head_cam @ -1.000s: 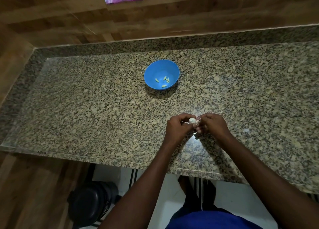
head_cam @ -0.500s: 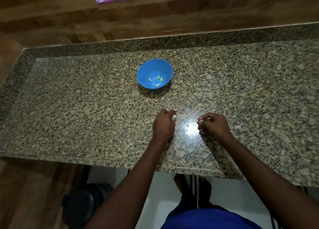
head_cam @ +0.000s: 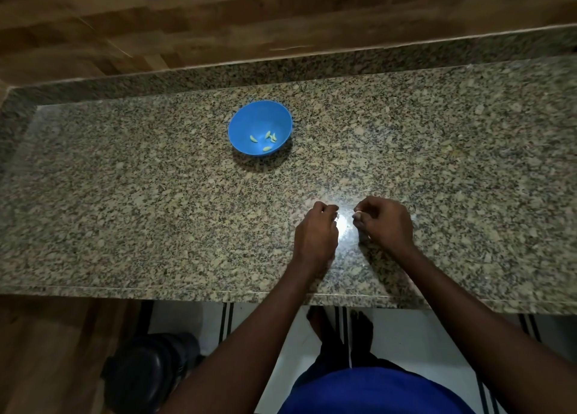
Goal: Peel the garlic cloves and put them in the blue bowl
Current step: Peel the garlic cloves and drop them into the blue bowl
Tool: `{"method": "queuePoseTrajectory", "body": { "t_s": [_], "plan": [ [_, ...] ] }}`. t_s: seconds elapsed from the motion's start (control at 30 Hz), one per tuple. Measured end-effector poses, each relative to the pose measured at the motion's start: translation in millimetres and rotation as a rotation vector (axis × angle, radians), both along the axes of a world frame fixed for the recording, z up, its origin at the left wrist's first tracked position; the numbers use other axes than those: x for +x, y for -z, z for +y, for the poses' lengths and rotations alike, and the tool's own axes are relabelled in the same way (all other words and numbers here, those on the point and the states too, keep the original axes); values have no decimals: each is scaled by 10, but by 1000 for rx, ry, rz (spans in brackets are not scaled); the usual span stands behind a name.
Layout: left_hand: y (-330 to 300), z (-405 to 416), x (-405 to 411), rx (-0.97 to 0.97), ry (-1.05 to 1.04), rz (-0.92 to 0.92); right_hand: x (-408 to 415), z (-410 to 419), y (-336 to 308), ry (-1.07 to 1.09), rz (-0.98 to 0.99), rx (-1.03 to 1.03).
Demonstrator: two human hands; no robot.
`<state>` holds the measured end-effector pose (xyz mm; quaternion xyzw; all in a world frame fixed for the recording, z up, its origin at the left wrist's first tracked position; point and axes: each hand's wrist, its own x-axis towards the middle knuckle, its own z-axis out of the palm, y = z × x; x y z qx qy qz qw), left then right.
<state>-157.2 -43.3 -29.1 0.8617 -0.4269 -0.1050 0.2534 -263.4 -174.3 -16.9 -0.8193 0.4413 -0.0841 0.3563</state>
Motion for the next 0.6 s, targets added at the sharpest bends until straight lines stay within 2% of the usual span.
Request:
{"method": "queuePoseTrajectory", "body": {
  "t_s": [0.13,0.27,0.47,0.6],
  "plan": [
    [77,-11,2,21,55,-98,-30,-50,18,-33,-60,7],
    [171,26,-2,32,139,-178,-40,-35,49,-28,-30,-3],
    [295,114,-81,40,104,-158,-57,-48,118,-91,-20,-18],
    [346,182,-119,29,115,-123,-23,-22,121,-182,20,-101]
  ]
}}
